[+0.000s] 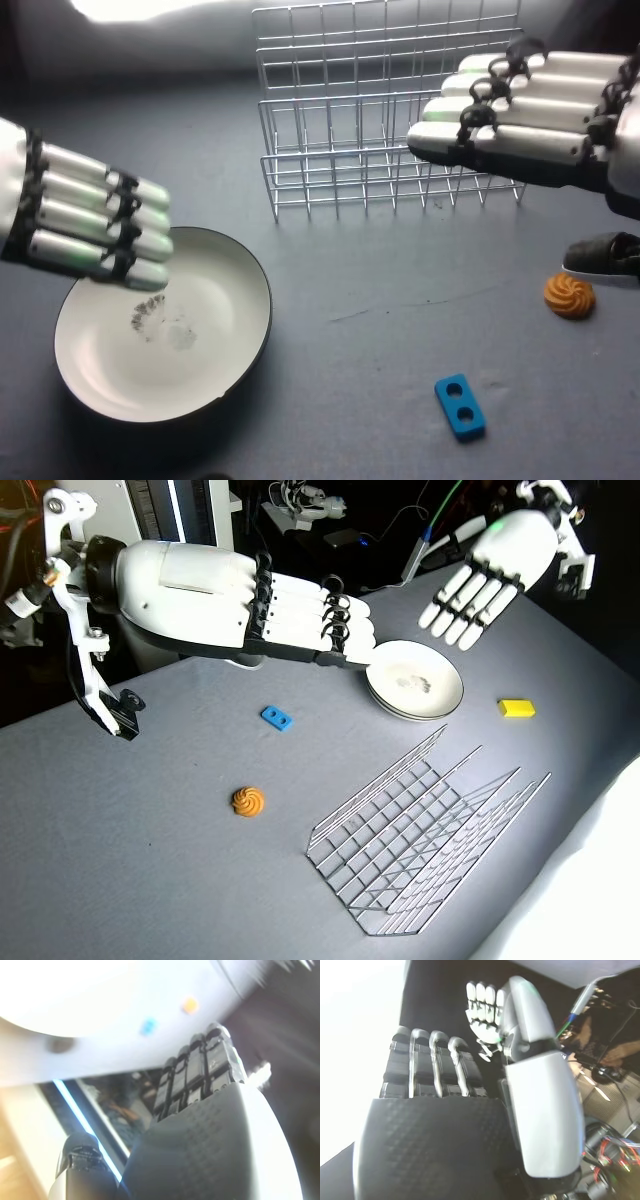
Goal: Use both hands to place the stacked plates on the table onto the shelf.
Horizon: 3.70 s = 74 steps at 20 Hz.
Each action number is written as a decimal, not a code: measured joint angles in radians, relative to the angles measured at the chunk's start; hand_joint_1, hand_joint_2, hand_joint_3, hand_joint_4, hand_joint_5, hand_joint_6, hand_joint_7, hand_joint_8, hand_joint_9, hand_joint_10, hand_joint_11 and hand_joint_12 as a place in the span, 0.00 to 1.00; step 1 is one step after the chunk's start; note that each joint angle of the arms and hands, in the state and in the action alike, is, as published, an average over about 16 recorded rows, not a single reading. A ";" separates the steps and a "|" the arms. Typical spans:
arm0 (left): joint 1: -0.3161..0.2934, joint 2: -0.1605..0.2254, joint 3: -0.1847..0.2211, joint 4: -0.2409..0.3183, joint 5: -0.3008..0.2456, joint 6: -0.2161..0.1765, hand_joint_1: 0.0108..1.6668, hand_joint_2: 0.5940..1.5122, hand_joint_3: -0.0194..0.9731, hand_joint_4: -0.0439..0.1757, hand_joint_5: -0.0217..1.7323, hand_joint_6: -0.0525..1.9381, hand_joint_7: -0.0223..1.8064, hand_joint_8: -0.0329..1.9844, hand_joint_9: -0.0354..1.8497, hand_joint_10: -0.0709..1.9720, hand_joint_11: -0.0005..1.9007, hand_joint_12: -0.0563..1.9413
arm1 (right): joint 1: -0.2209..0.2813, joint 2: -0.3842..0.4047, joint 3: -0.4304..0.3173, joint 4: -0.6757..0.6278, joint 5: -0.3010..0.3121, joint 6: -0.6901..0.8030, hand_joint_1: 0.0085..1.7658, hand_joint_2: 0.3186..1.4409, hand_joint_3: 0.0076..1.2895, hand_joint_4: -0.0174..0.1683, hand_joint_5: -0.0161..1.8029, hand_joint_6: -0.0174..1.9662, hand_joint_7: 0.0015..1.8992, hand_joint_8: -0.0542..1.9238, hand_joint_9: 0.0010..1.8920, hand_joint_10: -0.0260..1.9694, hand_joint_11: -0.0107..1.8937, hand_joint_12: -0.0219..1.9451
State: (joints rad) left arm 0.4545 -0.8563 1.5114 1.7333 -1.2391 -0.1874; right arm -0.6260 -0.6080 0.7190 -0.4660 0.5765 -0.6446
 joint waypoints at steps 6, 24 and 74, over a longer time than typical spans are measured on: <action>0.147 -0.037 0.059 -0.027 0.030 0.041 0.00 0.47 0.04 0.19 0.02 0.02 0.02 0.01 0.03 0.04 0.01 0.02 | 0.006 -0.027 0.005 -0.078 -0.074 0.056 0.73 0.69 0.01 0.09 0.02 0.02 0.01 0.03 0.01 0.02 0.02 0.01; 0.369 -0.095 0.158 -0.078 0.069 0.113 0.00 0.47 0.04 0.20 0.02 0.02 0.02 0.01 0.03 0.04 0.01 0.02 | -0.027 -0.127 0.006 -0.133 -0.130 -0.100 0.70 0.70 0.01 0.10 0.02 0.02 0.01 0.03 0.01 0.02 0.02 0.01; 0.374 -0.136 -0.019 -0.126 0.183 0.076 0.00 0.48 0.04 0.19 0.01 0.02 0.01 0.01 0.03 0.04 0.01 0.03 | 0.075 -0.512 0.214 -0.148 -0.275 -0.184 0.61 0.78 0.01 0.10 0.04 0.02 0.01 0.03 0.01 0.02 0.02 0.01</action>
State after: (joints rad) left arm 0.8288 -0.9921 1.4922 1.6072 -1.0565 -0.1113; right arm -0.5508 -1.1196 0.9326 -0.6138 0.3017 -0.8282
